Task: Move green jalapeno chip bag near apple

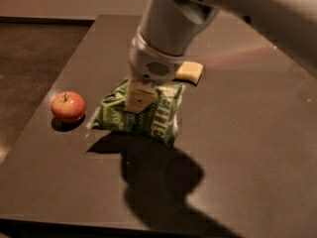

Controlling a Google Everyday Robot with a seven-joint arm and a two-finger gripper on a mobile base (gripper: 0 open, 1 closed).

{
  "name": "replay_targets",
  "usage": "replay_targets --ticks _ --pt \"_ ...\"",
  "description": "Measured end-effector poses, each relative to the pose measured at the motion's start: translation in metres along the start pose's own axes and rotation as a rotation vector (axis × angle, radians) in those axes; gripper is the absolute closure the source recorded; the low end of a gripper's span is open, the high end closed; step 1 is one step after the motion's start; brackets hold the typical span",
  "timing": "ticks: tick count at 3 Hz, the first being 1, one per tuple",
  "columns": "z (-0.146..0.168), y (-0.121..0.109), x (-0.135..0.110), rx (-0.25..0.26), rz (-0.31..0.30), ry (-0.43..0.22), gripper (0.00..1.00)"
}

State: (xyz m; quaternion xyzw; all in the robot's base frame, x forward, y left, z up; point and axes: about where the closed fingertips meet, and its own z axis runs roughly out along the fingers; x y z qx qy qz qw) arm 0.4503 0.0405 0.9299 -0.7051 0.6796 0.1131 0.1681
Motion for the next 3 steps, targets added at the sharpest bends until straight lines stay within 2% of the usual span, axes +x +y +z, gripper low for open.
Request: replay_targets --ticks 1,2,3 --pt "0.007 -0.008 -0.025 -0.012 -0.037 -0.012 0.86" --pt "0.018 -0.014 -0.035 -0.028 -0.052 -0.008 0.63" --pt "0.031 -0.017 -0.035 -0.039 -0.054 -0.001 0.38"
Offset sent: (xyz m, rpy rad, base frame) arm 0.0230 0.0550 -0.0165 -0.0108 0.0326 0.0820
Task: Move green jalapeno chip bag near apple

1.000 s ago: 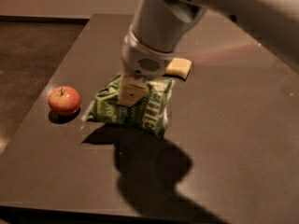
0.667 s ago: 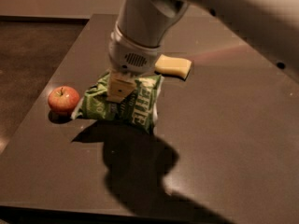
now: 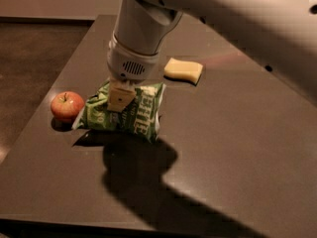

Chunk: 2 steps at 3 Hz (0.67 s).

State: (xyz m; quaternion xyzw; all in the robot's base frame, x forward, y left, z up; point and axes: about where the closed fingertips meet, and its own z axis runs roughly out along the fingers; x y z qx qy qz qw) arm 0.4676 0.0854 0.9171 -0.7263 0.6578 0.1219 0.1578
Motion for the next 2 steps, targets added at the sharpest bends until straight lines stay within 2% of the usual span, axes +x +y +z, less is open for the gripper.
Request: replay_targets --ticks 1,2 --pt "0.0016 0.0002 -0.0004 0.000 -0.001 0.001 0.15" --pt "0.0017 0.0008 -0.0013 0.001 -0.004 0.001 0.00"
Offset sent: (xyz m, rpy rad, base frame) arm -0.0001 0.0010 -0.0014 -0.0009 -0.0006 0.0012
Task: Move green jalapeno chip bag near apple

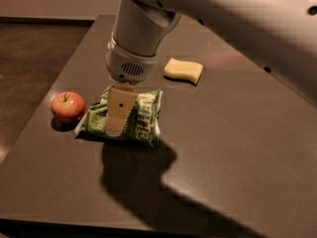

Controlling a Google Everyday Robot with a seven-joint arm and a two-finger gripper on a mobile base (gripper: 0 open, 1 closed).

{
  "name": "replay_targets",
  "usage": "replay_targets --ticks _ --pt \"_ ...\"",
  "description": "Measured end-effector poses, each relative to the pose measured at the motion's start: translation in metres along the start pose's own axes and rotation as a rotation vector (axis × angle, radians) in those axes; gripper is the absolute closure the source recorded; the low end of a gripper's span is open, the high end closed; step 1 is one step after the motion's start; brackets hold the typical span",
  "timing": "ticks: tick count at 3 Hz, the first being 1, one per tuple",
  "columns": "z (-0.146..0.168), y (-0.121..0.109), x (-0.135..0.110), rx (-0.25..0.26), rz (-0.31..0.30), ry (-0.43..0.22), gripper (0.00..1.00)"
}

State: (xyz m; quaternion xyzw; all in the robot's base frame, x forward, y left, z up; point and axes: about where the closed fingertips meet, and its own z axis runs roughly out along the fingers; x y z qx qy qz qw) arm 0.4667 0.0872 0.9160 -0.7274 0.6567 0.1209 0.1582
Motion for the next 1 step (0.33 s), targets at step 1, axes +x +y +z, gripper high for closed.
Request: replay_targets --ticks 1 --pt "0.0000 0.0000 -0.0001 0.000 0.000 0.000 0.00"
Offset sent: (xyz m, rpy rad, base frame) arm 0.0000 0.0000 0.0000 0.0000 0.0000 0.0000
